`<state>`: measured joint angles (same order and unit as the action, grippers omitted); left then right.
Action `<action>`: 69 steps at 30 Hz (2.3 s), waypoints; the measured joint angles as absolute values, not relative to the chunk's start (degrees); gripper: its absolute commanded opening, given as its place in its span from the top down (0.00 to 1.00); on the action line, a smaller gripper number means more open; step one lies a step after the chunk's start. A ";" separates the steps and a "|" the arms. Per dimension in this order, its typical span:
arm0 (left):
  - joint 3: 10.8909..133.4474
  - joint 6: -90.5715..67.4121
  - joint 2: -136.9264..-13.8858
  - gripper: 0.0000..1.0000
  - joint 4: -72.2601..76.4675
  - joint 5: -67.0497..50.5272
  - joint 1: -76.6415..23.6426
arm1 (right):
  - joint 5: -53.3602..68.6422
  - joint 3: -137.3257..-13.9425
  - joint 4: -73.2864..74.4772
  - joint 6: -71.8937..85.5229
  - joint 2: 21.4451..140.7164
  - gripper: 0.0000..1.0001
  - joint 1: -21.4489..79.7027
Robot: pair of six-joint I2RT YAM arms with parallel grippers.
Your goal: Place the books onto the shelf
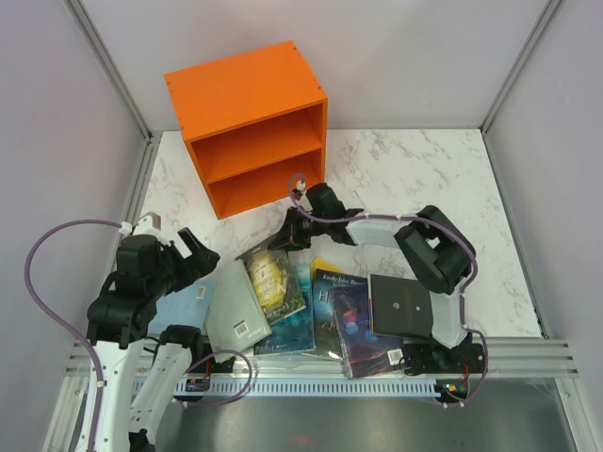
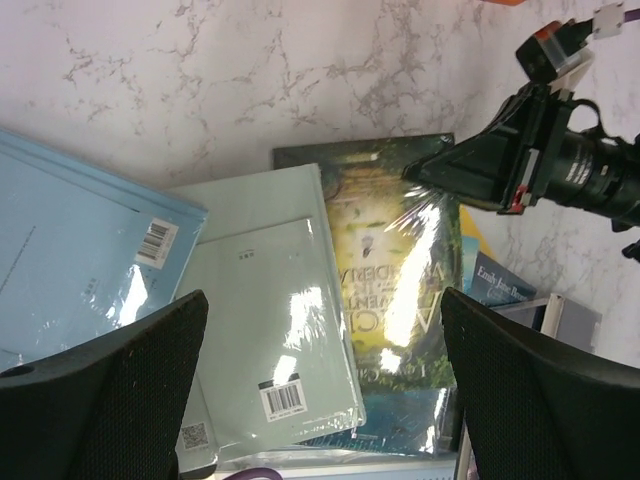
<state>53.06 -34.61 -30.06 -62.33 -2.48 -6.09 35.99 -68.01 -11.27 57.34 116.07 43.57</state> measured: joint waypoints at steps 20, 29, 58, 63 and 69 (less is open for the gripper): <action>49.23 -36.42 -38.59 0.02 -35.92 -29.78 -6.09 | 38.11 -68.31 -1.45 59.51 87.46 1.00 28.91; 42.81 -43.77 -38.28 0.00 -18.33 -40.77 -6.11 | 42.35 -64.27 -16.78 74.46 85.78 1.00 28.67; 56.93 -57.17 -50.02 0.98 -14.37 -51.24 -12.69 | 43.29 -60.86 -44.01 90.24 88.29 0.80 27.49; 69.82 -50.50 -57.56 0.98 -22.76 -50.06 -11.81 | 42.70 -62.33 -34.44 85.84 83.26 0.48 24.69; 81.43 -45.78 -64.79 0.98 -23.09 -45.12 -6.35 | 45.80 -61.65 -17.39 77.41 77.54 0.23 17.91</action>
<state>81.43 -45.78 -64.79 -23.09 -45.12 -6.35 45.80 -61.65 -17.39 77.41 77.54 17.91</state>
